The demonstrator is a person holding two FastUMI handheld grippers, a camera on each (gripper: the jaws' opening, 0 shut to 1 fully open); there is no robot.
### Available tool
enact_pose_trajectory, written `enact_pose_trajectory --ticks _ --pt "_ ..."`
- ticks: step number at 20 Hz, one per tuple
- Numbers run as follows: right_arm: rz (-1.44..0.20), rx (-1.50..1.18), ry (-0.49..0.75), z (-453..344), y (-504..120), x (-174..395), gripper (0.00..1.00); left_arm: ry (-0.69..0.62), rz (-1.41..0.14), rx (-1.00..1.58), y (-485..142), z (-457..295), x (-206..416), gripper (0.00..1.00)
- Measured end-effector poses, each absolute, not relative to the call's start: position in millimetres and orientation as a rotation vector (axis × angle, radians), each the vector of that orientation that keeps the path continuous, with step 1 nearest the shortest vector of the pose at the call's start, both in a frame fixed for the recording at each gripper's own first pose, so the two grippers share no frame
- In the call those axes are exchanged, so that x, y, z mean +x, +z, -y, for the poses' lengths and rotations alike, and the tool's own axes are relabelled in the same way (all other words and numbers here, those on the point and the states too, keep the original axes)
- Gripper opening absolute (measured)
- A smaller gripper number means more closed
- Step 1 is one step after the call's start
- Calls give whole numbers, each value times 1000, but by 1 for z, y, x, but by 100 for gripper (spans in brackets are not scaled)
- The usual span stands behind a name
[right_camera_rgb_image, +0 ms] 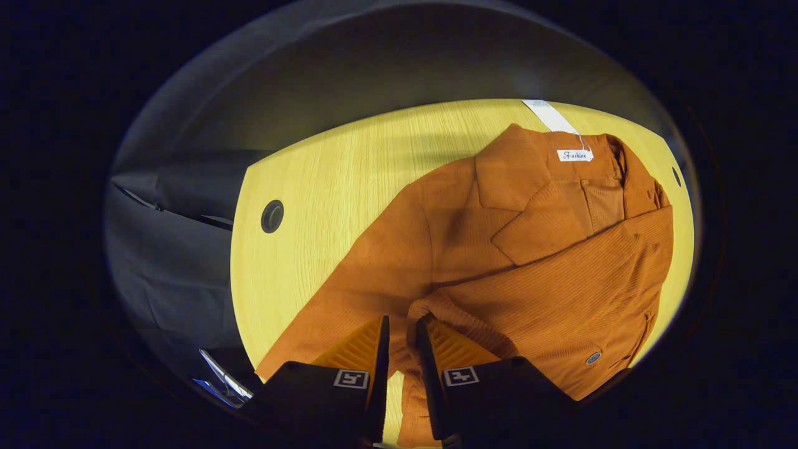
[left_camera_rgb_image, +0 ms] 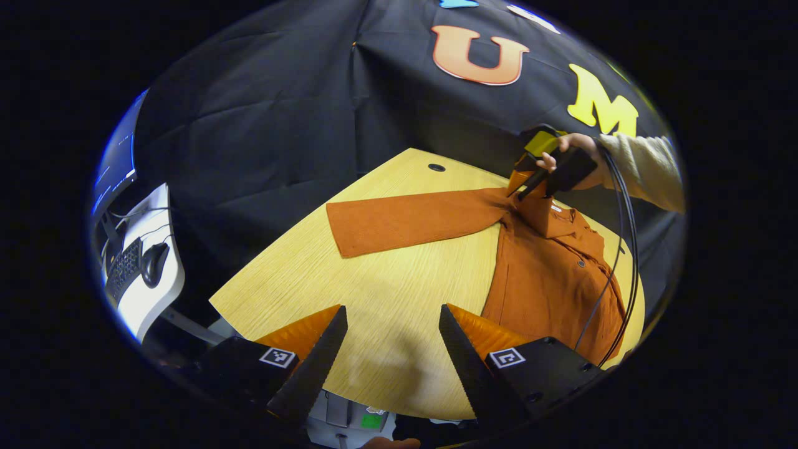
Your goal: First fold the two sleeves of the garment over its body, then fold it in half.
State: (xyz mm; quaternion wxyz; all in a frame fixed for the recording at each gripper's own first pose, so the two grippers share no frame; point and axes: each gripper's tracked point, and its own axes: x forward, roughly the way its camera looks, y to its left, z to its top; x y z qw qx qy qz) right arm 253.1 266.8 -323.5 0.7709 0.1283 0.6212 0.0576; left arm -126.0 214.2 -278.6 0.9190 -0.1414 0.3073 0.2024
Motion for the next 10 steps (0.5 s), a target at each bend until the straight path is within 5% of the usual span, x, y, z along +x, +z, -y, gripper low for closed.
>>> enact_pose_trajectory --ticks 2,5,10 --pt "-1336 313 161 -270 -309 251 21 466 -652 -315 -280 -227 -124 96" --pt "-1341 355 216 -272 -290 243 77 461 -654 -320 -272 -232 -108 98" --pt "-1319 443 296 -265 -252 233 69 491 -684 -367 -276 -248 -83 98"
